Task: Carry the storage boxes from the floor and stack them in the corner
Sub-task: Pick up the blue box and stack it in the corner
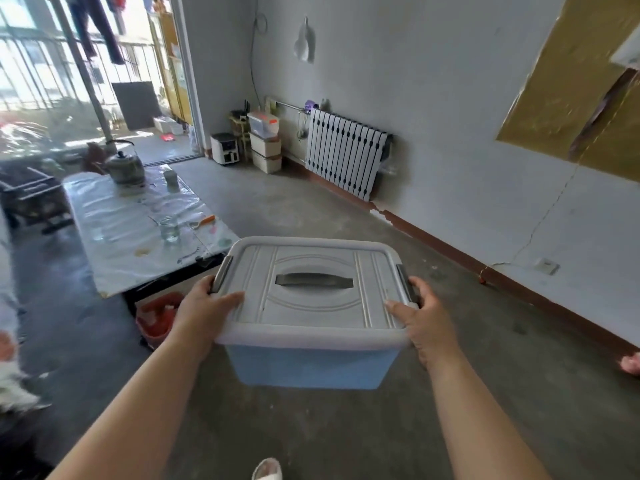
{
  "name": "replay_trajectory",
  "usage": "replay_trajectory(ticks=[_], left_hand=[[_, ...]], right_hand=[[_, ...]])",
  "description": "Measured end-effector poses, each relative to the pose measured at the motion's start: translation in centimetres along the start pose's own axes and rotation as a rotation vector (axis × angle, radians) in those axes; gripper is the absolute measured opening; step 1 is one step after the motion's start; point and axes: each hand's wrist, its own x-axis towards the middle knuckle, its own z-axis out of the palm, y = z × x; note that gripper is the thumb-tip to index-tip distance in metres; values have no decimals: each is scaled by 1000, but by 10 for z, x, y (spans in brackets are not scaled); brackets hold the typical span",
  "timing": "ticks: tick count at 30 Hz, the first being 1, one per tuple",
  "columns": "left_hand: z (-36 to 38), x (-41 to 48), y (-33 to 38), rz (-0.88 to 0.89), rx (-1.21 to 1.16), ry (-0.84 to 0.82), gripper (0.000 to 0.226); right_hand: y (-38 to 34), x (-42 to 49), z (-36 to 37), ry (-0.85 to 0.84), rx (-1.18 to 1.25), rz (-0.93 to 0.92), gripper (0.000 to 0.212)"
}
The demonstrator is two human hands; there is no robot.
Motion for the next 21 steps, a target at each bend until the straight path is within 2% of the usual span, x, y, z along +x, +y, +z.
replay_trajectory(ticks=[5, 9, 13, 18, 21], left_hand=[[48, 118, 29, 7, -7, -20, 48], [96, 208, 75, 46, 37, -96, 38], [138, 280, 103, 87, 71, -120, 44], [199, 380, 115, 50, 105, -76, 38], [231, 437, 129, 42, 117, -4, 37]], right_hand=[[-12, 122, 23, 9, -24, 1, 74], [-34, 215, 27, 55, -42, 12, 79], [-43, 292, 28, 93, 33, 21, 79], [-37, 421, 36, 36, 77, 22, 71], [-38, 505, 43, -24, 73, -5, 74]])
